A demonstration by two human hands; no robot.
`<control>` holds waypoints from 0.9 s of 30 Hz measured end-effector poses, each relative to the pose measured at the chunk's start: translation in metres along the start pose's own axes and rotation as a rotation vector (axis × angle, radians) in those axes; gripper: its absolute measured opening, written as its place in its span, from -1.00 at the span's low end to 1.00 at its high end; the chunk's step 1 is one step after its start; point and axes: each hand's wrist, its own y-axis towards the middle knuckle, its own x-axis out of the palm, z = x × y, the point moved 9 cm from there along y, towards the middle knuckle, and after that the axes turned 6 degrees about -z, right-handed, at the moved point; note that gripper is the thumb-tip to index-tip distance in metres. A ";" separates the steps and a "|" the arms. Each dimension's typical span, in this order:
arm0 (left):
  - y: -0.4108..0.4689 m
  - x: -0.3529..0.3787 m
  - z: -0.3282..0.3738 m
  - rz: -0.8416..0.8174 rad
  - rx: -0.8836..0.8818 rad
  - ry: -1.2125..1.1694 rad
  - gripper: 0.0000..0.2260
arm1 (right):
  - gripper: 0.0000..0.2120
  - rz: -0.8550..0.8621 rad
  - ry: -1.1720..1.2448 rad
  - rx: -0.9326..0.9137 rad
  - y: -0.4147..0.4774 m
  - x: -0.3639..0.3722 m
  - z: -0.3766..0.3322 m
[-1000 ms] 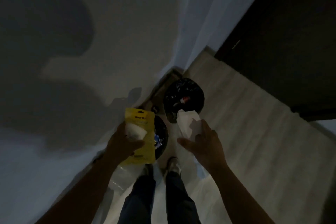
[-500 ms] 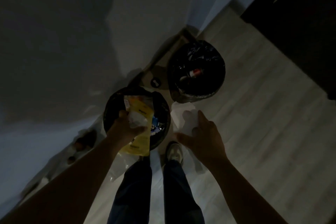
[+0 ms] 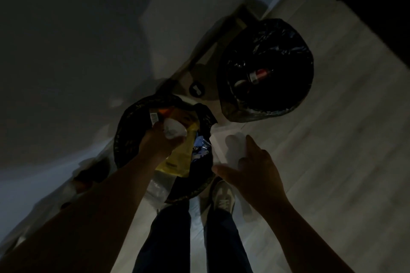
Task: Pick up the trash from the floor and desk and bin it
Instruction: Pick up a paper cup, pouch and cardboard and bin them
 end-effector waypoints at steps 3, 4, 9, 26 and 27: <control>0.014 0.010 -0.006 -0.012 0.006 0.117 -0.08 | -0.10 -0.005 -0.023 -0.001 0.011 0.012 0.002; 0.016 0.010 -0.010 -0.003 -0.019 0.202 -0.04 | -0.09 -0.010 -0.011 0.011 0.014 0.017 0.003; 0.010 0.003 -0.016 -0.045 -0.008 0.413 0.01 | -0.01 -0.101 -0.160 0.086 0.024 0.041 -0.003; -0.056 -0.073 -0.037 -0.042 0.128 0.256 -0.56 | 0.03 -0.177 0.198 0.407 0.060 0.123 -0.015; -0.058 -0.074 -0.039 -0.043 0.126 0.250 -0.58 | 0.00 -0.161 0.171 0.390 0.060 0.125 -0.017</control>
